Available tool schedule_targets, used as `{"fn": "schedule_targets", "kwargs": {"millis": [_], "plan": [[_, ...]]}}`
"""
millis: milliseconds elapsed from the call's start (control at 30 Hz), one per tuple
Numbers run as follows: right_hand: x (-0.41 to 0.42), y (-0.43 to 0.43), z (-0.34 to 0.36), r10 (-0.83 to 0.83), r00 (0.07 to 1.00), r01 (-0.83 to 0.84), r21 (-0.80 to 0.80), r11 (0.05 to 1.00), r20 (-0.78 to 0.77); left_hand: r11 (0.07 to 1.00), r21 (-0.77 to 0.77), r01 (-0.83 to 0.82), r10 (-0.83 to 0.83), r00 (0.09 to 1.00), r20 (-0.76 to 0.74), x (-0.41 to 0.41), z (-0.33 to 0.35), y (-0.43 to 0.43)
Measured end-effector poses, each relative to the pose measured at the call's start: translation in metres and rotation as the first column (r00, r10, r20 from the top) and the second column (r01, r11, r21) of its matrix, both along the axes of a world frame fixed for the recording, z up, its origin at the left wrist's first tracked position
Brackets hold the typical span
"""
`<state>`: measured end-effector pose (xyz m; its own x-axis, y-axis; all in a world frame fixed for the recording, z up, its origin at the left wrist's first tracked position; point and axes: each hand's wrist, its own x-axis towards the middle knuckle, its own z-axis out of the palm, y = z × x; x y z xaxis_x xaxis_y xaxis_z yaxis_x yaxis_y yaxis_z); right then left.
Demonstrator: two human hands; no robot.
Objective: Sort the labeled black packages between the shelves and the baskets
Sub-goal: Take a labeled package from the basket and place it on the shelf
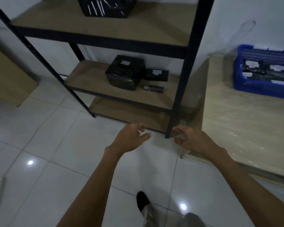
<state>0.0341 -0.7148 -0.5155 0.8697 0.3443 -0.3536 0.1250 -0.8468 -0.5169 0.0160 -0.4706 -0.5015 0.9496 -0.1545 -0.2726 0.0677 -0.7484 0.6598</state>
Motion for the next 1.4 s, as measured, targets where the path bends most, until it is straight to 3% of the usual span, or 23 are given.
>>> {"fn": "schedule_targets", "kwargs": {"millis": [167,333,467,667,867,1033,1200,1300,1400], "plan": [[0.047,0.045,-0.01,-0.067,0.998,0.067,0.004,0.998,-0.012,0.996,-0.021,0.085,-0.085,0.996,0.017,0.068,-0.002,0.041],[0.106,0.084,-0.032,-0.14,0.99,0.14,0.036,0.989,-0.005,0.996,-0.074,0.053,-0.056,0.998,-0.041,0.142,-0.034,0.061],[0.156,0.107,-0.077,-0.281,0.96,0.28,0.102,0.954,-0.004,0.992,-0.06,0.113,-0.112,0.994,0.013,0.203,-0.09,0.061],[0.242,0.129,-0.147,-0.455,0.871,0.434,0.144,0.889,0.187,0.975,0.057,0.216,-0.223,0.96,0.17,0.289,-0.188,0.065],[0.317,0.133,-0.208,-0.535,0.813,0.478,0.262,0.839,0.231,0.978,0.146,0.148,-0.184,0.943,0.277,0.332,-0.277,0.062],[0.361,0.12,-0.241,-0.596,0.731,0.548,0.234,0.803,0.334,0.949,0.283,0.14,-0.242,0.898,0.367,0.347,-0.321,0.054],[0.398,0.106,-0.253,-0.596,0.719,0.564,0.202,0.801,0.358,0.94,0.317,0.13,-0.268,0.855,0.443,0.36,-0.336,0.057],[0.412,0.102,-0.255,-0.538,0.739,0.534,0.134,0.835,0.406,0.934,0.344,0.101,-0.258,0.855,0.45,0.36,-0.339,0.056],[0.426,0.097,-0.259,-0.414,0.813,0.474,-0.053,0.879,0.409,0.941,0.323,0.101,-0.249,0.852,0.46,0.359,-0.339,0.056]]}}
